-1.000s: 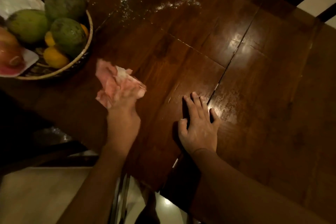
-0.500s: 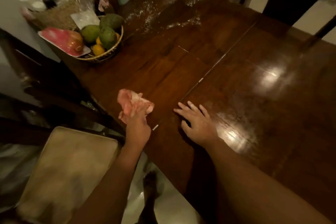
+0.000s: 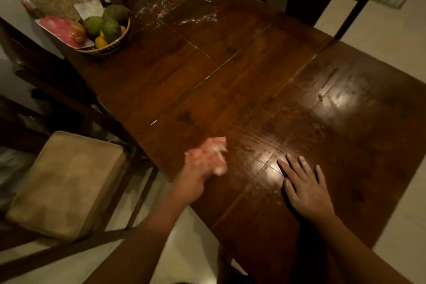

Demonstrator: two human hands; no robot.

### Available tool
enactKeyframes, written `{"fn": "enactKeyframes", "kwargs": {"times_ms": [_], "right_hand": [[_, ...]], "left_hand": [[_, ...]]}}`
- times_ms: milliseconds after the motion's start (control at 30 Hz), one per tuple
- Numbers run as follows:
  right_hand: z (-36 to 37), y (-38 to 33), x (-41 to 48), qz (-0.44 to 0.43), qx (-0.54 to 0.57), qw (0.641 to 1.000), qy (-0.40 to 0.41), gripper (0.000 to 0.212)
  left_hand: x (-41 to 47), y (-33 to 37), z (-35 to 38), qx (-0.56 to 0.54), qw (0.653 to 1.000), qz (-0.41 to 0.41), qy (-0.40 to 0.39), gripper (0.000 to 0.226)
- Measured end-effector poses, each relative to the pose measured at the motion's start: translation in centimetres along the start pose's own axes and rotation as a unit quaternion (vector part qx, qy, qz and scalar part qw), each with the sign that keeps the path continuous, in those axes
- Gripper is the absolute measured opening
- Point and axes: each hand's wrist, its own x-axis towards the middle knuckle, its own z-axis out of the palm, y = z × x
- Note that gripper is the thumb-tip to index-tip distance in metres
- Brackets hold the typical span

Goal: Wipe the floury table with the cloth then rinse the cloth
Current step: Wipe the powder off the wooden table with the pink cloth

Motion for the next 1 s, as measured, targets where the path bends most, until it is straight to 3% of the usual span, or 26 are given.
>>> {"fn": "enactKeyframes", "kwargs": {"times_ms": [33,100,133,200,233,300,367,467,533,633,733,800,933,1000], "right_hand": [[0.1,0.2,-0.4,-0.002,-0.007,1.000,0.006,0.054],[0.3,0.1,-0.7,-0.007,-0.012,1.000,0.020,0.055],[0.3,0.0,-0.6,-0.008,-0.009,1.000,0.028,0.056],[0.4,-0.1,-0.2,-0.011,-0.001,0.999,0.042,0.057],[0.5,-0.1,-0.1,-0.014,0.000,0.999,0.045,0.057],[0.7,0.0,0.2,-0.020,0.005,0.999,0.044,0.058],[1.1,0.1,0.2,-0.025,0.008,0.999,0.037,0.058],[1.7,0.3,-0.1,-0.028,-0.003,0.999,0.041,0.060],[1.8,0.7,-0.2,-0.032,-0.004,0.998,0.048,0.060],[1.7,1.6,0.1,-0.044,-0.010,0.998,0.049,0.059],[1.7,1.0,0.1,-0.055,-0.001,0.998,0.038,0.060],[1.7,0.5,-0.3,-0.066,-0.007,0.997,0.036,0.061],[1.2,0.7,-0.2,-0.077,-0.007,0.997,0.007,0.067],[1.2,0.5,-0.3,-0.087,0.005,0.996,0.000,0.072]], "left_hand": [[1.3,-1.1,-1.3,-0.020,0.997,-0.047,0.057,0.033],[3.8,-3.2,-4.1,0.062,0.965,-0.197,0.164,0.032],[4.3,-4.0,-4.8,0.107,0.940,-0.266,0.187,0.033],[4.1,-4.4,-3.7,0.196,0.921,-0.302,0.151,0.044],[3.6,-4.0,-2.2,0.196,0.927,-0.284,0.145,0.051],[1.9,-1.1,0.9,0.131,0.966,-0.150,0.165,0.050],[-1.0,2.2,5.0,0.086,0.988,-0.038,0.124,0.052],[-6.3,7.4,10.9,0.054,0.995,0.053,0.063,0.064],[-9.3,9.7,14.3,0.006,0.996,0.057,0.066,0.071],[-12.9,11.4,17.8,-0.048,0.990,-0.044,0.122,0.074],[-13.1,12.8,17.5,-0.090,0.967,-0.187,0.149,0.052],[-11.2,12.9,16.1,-0.101,0.952,-0.239,0.165,0.068],[-7.0,13.7,16.7,0.116,0.940,-0.271,0.172,0.080],[-5.5,14.6,16.8,0.110,0.920,-0.350,0.138,0.075]]}}
